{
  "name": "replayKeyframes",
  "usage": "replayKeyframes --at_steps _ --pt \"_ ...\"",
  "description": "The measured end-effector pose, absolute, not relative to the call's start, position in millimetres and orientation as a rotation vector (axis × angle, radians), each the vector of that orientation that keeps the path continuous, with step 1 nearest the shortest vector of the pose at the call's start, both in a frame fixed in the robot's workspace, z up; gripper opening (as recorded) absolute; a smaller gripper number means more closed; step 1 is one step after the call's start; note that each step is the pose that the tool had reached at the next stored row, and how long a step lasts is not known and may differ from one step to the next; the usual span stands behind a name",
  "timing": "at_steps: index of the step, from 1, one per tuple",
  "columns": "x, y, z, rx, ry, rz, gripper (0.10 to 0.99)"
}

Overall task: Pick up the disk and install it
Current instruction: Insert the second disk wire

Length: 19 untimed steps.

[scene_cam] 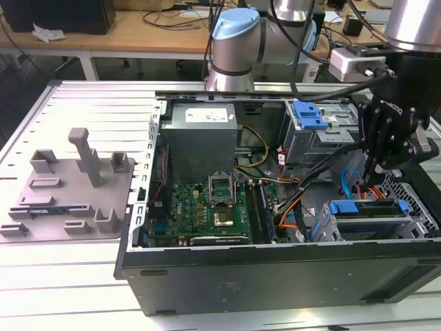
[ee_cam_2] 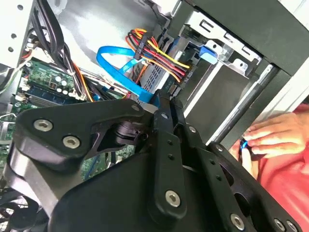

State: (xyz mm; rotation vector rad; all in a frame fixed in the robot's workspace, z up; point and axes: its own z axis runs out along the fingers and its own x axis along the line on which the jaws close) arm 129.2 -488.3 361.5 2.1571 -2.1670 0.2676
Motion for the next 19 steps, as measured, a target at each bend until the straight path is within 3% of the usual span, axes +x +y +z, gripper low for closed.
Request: replayKeyframes --at_steps 2,19 --pt "129.2 -496.7 361.5 2.183 -2.198 0.221 0.161" --pt "129.8 -535.2 360.8 2.242 -2.268 0.091 0.161"
